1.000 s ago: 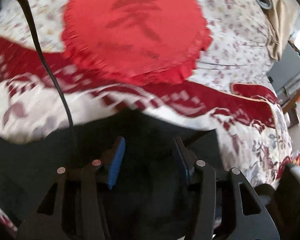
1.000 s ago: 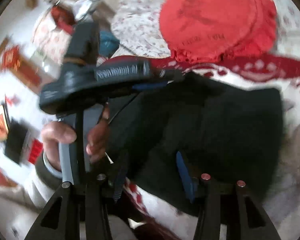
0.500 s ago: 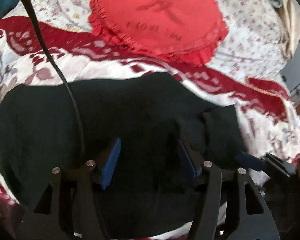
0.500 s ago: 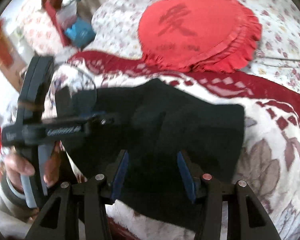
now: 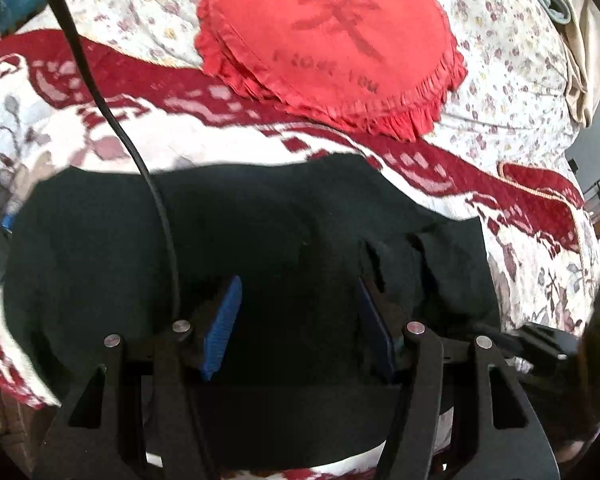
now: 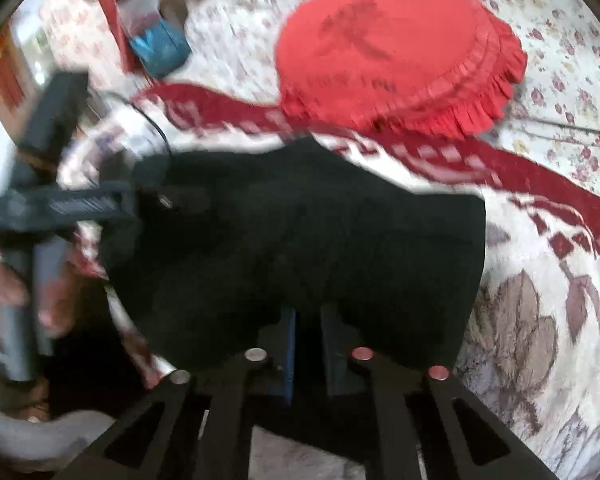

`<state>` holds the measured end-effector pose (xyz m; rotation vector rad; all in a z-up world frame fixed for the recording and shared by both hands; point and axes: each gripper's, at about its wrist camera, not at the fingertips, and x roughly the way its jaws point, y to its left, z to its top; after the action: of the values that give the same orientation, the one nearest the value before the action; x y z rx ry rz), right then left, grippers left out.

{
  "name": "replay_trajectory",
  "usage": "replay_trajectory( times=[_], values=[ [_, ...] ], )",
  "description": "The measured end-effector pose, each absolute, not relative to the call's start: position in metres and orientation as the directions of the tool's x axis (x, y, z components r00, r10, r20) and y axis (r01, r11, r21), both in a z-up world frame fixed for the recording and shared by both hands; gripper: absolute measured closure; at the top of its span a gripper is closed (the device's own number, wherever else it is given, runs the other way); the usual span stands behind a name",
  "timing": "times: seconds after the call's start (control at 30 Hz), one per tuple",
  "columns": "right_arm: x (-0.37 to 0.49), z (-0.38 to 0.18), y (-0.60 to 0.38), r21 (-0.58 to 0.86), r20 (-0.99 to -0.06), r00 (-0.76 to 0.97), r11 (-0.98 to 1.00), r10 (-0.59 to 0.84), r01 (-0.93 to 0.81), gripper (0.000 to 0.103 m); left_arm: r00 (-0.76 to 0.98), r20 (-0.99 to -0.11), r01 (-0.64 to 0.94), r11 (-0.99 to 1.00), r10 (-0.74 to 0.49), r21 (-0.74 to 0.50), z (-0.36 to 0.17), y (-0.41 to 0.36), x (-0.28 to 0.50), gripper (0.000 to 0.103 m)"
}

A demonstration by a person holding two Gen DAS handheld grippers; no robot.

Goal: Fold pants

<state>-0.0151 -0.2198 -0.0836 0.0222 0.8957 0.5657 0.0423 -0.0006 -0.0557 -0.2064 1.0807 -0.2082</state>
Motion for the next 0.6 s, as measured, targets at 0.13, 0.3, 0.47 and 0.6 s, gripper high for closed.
replay_trajectory(
  times=[0.13,0.3,0.47,0.6],
  values=[
    [-0.025,-0.052,-0.212,0.307,-0.654,0.494,0.798,0.573,-0.519,0.094,0.495,-0.828,0.023,0.956,-0.265,-0.293,-0.039,0.019,0.042,0.045],
    [-0.005,-0.101,-0.182,0.312,-0.731,0.419,0.810,0.539,-0.497,0.088,0.512,-0.814,0.020,0.951,-0.275,-0.308,-0.030,0.018,0.040,0.044],
    [-0.005,-0.076,-0.218,0.418,-0.676,0.415,0.780,0.609,-0.465,0.056,0.487,-0.822,0.075,0.952,-0.295,-0.298,-0.034,-0.007,0.040,0.044],
    [-0.002,-0.040,-0.266,0.400,-0.617,0.552,0.828,0.560,-0.393,0.056,0.475,-0.817,0.115,0.943,-0.327,-0.311,-0.035,-0.029,0.040,0.044]
  ],
)
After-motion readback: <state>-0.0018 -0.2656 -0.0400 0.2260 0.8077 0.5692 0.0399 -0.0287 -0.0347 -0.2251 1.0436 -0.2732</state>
